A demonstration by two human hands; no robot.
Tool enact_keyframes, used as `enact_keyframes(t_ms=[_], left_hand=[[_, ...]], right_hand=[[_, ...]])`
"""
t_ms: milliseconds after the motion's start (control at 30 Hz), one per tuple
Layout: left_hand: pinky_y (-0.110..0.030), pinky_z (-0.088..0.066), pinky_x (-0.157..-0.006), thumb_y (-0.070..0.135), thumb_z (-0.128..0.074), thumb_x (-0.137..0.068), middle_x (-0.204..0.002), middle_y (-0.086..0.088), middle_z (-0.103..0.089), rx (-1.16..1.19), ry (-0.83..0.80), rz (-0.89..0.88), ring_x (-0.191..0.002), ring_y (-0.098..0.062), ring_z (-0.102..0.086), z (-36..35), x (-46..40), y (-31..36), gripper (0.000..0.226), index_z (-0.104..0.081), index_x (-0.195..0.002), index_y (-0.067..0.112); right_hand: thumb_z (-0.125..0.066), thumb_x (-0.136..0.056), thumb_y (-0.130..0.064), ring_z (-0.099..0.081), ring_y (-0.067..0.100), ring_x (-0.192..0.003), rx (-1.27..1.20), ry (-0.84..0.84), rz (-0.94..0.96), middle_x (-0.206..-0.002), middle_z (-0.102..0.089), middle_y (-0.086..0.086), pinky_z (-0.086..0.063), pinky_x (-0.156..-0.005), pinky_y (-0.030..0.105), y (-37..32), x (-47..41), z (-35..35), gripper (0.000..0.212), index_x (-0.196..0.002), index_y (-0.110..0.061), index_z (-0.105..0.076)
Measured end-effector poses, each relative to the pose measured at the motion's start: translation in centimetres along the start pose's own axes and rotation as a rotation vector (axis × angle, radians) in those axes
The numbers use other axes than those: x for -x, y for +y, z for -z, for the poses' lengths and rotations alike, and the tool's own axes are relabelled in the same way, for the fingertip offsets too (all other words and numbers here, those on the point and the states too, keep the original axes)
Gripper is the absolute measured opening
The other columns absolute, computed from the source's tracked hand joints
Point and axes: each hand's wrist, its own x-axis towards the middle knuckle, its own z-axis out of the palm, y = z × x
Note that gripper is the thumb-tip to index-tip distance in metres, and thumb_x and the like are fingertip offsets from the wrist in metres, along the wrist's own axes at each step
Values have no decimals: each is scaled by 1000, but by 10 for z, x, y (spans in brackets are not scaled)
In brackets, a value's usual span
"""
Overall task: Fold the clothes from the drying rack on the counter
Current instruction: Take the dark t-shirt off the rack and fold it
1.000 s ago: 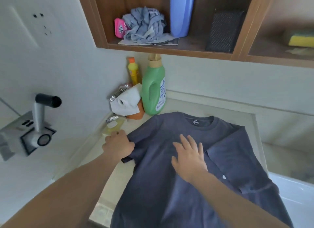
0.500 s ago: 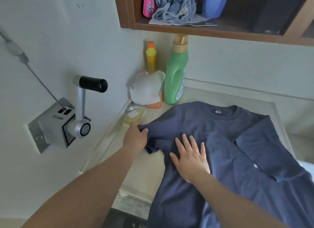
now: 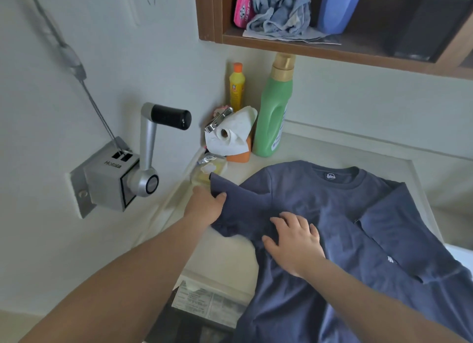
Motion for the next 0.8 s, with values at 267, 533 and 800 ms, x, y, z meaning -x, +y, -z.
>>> enact_keyframes(t_ms=[267,533,800], left_hand=[[-36,-55,-80,14,-63,-92,-97,-16,-63,384,-227,408,-89,-29,-64,28,11,13,25,-64,-115,5],[-41,-54,-81,20,-59,-79,-104,-13,-74,489,-236,147,-95,-30,-70,32,18,41,33,-71,-110,21],[-41,-53,-87,26,-60,-85,-102,-15,-73,412,-242,-67,-103,-31,-69,5,17,118,15,-71,-94,24]], right_hand=[[-40,-105,-43,-24,27,-146,-80,-12,21,-161,-24,-4,-32,-115,47,-21,-44,21,51,-153,-28,-34],[-40,-96,-68,-16,32,-152,41,-150,84,-169,-11,-3,-28,-118,50,-21,-64,21,80,-161,-27,-16],[-55,-89,-18,-66,14,-90,-616,53,50,-97,-69,-6,-54,-74,32,6,-65,34,15,-96,-18,-68]])
